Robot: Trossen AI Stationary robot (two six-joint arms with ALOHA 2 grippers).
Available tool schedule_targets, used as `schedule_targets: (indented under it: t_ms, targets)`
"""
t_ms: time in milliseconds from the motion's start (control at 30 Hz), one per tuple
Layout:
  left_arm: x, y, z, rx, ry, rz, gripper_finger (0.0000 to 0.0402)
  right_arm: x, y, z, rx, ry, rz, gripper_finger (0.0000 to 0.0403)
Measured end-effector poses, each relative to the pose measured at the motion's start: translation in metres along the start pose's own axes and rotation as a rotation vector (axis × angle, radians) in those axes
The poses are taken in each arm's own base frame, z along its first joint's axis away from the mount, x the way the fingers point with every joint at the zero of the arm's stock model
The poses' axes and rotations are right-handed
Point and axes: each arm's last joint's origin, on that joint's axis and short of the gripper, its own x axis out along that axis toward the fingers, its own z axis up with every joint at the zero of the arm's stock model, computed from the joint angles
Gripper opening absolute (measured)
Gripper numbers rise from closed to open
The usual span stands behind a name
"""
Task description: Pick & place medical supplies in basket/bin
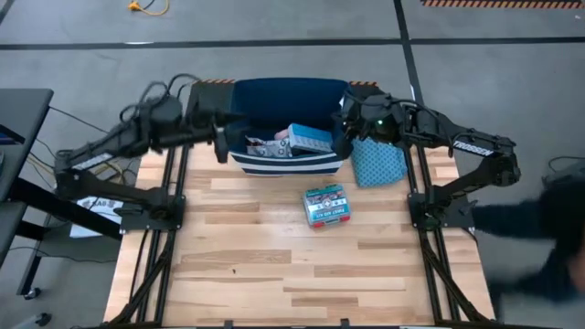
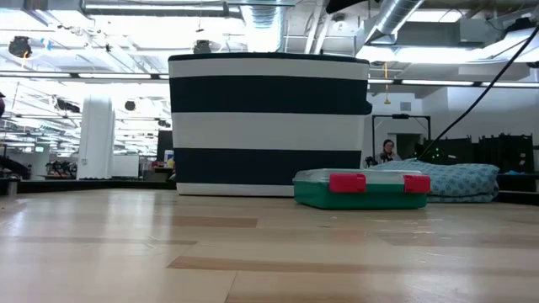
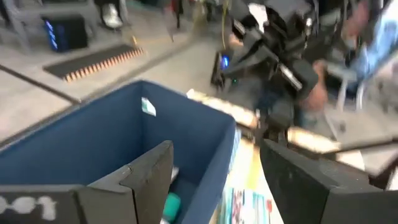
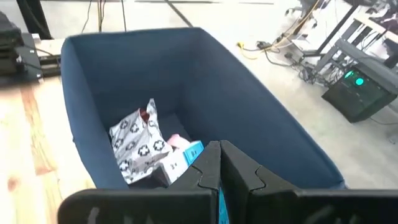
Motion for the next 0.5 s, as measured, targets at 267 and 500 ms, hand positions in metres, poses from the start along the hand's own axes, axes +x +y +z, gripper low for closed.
schedule_targets:
  t_ms: [267,500]
  targets:
    - [-0.002,-0.012,-0.068,-0.087,-0.128,-0.067,0.0231,0.0,-0.001,0.008,0.024,-0.08,-0.008,0.0]
    - [-0.003,-0.024,-0.104,-0.113,-0.124,-0.154,0.0231,0.003,-0.007,0.006,0.035,-0.057,-0.029,0.0]
